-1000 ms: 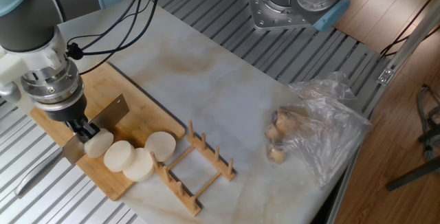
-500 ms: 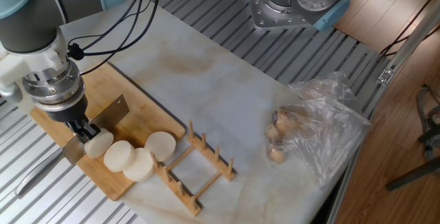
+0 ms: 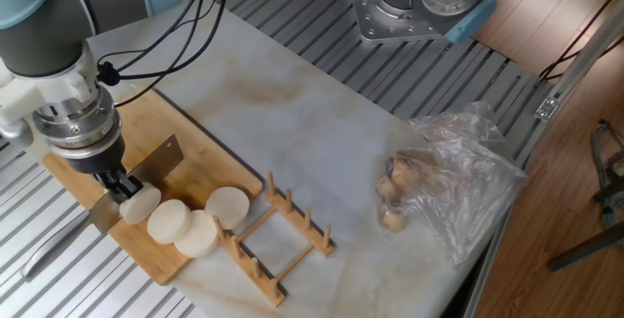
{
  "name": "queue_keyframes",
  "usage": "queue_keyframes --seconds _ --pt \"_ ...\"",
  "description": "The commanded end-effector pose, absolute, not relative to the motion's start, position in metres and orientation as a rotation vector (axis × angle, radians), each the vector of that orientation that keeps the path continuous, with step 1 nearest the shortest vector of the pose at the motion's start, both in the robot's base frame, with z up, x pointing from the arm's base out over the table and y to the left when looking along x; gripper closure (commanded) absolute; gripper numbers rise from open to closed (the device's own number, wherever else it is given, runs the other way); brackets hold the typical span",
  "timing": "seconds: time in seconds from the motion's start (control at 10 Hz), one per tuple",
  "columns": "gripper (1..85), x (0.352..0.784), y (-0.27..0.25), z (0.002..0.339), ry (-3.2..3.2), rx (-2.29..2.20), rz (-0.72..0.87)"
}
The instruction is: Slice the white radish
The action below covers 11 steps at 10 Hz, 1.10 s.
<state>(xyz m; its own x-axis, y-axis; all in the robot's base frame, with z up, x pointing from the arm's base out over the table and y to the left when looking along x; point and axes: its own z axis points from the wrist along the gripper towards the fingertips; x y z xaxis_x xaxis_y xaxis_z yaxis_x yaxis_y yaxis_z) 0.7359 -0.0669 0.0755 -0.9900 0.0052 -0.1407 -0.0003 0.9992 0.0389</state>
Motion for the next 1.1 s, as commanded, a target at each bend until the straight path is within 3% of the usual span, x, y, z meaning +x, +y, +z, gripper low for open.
queue_keyframes --seconds 0.0,1.0 --pt "84.3 0.74 -0.0671 0.0769 2.983 0.018 0.062" --pt "84.3 0.7417 -0.0665 0.0719 2.97 0.033 0.034"
